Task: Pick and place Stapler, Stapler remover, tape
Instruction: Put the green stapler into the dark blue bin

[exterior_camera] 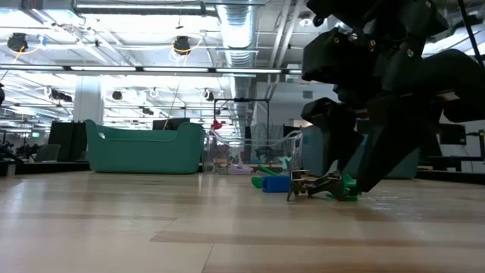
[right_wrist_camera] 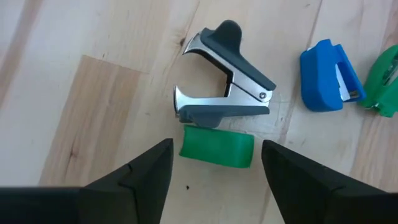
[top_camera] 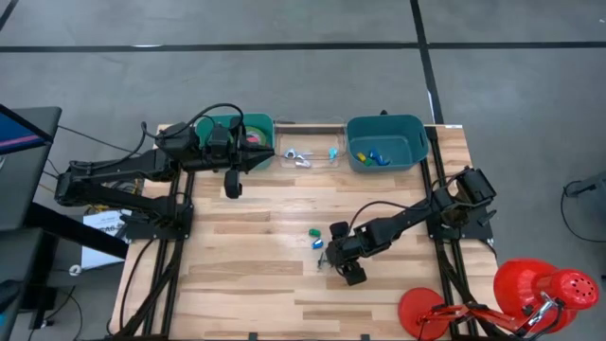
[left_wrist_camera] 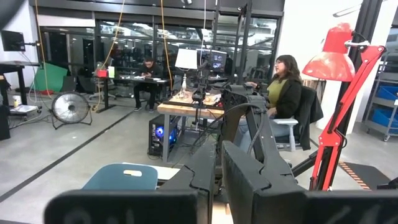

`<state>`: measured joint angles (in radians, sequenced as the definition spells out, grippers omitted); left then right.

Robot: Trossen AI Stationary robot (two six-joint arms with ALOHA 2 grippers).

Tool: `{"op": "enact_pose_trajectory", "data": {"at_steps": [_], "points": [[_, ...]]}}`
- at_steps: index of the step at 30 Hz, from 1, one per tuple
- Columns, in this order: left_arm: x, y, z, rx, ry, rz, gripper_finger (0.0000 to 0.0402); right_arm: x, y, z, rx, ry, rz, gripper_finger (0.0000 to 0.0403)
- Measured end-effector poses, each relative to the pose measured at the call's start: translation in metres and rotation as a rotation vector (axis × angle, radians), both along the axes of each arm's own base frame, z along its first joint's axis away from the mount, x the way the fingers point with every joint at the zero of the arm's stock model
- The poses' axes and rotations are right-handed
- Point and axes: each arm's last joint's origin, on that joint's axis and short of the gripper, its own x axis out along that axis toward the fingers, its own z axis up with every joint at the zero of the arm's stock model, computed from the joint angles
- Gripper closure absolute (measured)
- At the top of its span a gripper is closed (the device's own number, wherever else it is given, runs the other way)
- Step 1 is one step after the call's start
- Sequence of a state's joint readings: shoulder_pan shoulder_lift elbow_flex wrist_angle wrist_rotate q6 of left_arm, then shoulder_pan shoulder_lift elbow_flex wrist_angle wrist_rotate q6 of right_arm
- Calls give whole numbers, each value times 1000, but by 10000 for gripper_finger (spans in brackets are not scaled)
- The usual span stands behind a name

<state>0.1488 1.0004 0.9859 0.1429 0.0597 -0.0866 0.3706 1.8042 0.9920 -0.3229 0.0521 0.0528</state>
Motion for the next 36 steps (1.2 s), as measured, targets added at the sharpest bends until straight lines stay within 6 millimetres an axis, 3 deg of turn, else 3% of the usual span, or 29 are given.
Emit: {"op": "enact_pose_trajectory", "data": {"at_steps": [23, 36], "points": [[0, 0, 0, 0, -1, 0, 380, 0, 0, -2, 14, -18, -9, 170], [0, 0, 0, 0, 0, 0, 380, 1, 1, 1, 21, -32, -17, 266]]}}
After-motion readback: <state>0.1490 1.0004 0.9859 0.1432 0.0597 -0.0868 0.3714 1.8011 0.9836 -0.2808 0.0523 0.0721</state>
